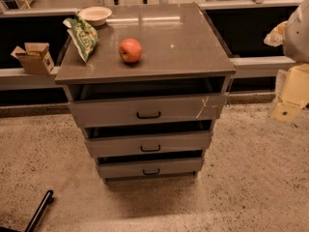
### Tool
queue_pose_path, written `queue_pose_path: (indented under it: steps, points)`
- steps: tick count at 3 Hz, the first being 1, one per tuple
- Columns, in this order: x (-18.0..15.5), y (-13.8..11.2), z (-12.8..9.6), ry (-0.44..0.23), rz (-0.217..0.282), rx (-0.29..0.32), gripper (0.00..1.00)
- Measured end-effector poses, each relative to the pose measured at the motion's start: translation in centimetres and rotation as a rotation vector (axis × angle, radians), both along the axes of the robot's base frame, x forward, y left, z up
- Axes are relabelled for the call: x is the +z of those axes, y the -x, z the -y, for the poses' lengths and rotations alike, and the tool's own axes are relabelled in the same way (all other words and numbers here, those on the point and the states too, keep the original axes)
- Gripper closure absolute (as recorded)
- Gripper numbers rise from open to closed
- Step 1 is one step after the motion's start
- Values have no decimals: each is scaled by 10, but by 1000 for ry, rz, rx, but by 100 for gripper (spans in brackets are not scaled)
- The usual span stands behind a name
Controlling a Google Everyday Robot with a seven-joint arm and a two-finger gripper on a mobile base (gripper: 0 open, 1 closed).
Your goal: Open middle drawer
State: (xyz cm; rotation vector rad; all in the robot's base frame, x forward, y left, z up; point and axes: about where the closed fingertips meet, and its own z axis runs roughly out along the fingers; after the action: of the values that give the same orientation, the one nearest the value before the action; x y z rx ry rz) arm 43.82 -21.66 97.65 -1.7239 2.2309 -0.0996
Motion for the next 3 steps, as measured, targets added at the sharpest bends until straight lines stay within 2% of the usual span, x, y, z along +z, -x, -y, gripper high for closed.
queue_pose_path:
  steps: [1, 2, 3]
  points:
    - [-1, -1, 0, 0, 5, 1, 0]
    - [-50, -23, 2, -10, -5, 32, 0]
    - [-178, -34, 2, -50, -73, 92, 0]
